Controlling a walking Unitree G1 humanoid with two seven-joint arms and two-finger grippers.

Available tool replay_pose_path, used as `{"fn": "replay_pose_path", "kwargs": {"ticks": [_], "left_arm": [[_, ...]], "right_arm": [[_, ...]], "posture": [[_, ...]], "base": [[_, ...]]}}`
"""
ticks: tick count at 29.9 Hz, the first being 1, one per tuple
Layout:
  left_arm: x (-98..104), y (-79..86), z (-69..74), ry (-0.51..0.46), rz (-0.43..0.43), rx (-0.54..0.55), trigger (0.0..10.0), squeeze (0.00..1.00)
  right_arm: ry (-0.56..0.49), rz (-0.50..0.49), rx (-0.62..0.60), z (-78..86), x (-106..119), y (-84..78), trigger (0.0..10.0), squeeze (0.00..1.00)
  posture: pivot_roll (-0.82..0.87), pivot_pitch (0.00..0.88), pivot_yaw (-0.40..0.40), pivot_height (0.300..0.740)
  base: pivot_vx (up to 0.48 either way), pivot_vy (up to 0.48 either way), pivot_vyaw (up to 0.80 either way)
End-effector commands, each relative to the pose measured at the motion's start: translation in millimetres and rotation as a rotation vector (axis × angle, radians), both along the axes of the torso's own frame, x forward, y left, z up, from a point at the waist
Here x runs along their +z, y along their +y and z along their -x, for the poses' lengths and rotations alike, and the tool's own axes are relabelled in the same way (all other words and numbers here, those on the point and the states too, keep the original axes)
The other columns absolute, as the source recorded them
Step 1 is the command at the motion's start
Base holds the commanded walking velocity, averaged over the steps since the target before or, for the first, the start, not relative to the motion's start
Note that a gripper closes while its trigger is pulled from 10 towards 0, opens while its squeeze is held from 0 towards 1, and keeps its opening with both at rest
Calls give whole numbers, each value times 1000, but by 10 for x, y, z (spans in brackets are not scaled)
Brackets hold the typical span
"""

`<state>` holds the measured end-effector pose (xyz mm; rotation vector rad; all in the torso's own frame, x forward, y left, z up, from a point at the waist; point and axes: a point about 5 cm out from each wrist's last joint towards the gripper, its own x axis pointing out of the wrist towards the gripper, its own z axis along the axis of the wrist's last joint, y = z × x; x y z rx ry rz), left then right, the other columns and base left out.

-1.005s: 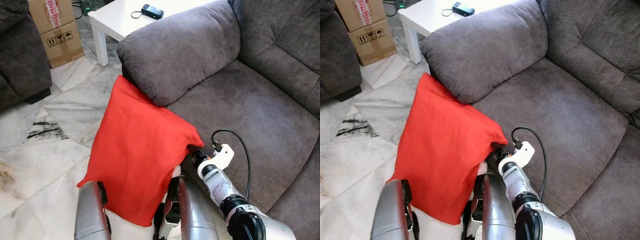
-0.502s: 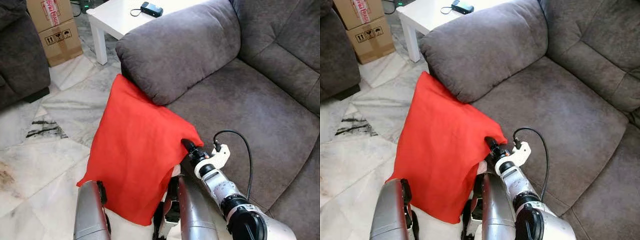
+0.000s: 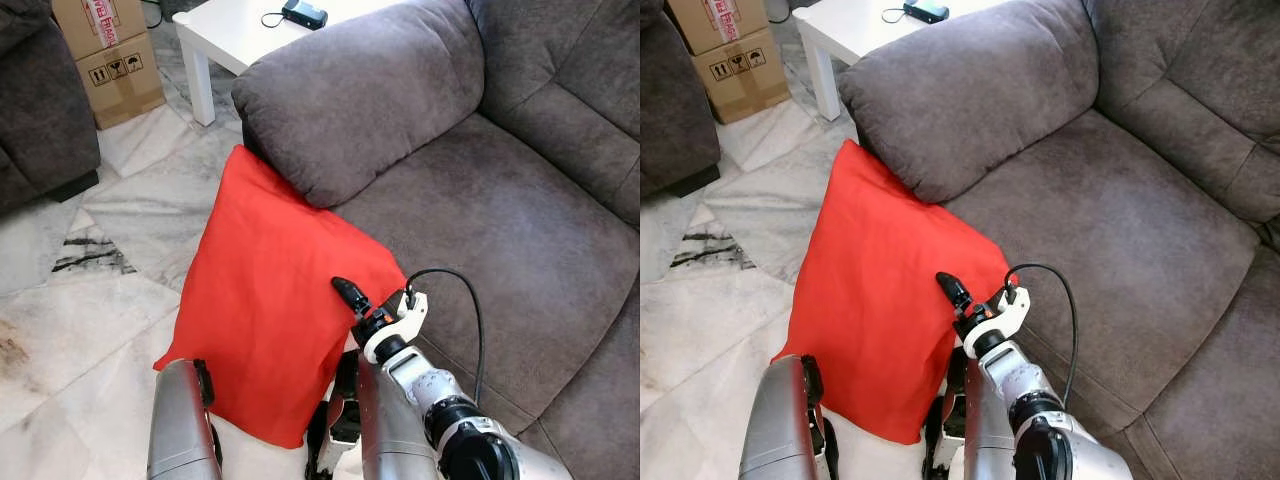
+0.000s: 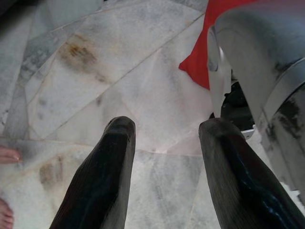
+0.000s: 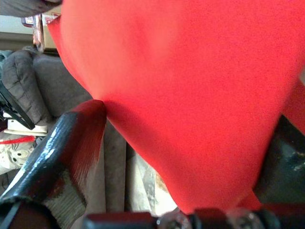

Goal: Move the pillow to the sofa from floor

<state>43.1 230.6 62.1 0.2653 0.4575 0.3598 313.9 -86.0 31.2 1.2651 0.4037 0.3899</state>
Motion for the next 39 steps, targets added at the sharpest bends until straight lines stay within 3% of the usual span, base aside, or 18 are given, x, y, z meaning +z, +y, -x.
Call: {"fn": "replay_pose_path", "kwargs": {"ticks": [1,8,9,10,11,39], "left_arm": [[-33,-25,82,39,21,12,10000,0],[-23,-39,68,36,17,5,10000,0],[-23,-44,62,35,17,4,10000,0],[-21,-47,61,34,17,4,10000,0],[-18,-50,59,34,17,3,10000,0],[46,-97,-16,4,11,-7,10000,0]], "right_arm": [[19,5,5,70,-76,-12,10000,0],[18,69,30,112,-120,63,10000,0],[14,74,29,116,-124,65,4941,0],[14,72,27,117,-124,70,1569,0],[17,63,22,116,-122,74,0,0],[10,11,10,144,-127,105,0,0]], "posture": [[281,333,-204,572],[279,335,-207,572],[279,335,-207,572],[277,338,-209,572],[276,340,-209,572],[269,361,-221,572]], "base": [[0,0,0],[0,0,0],[0,0,0],[0,0,0],[0,0,0],[0,0,0]]}}
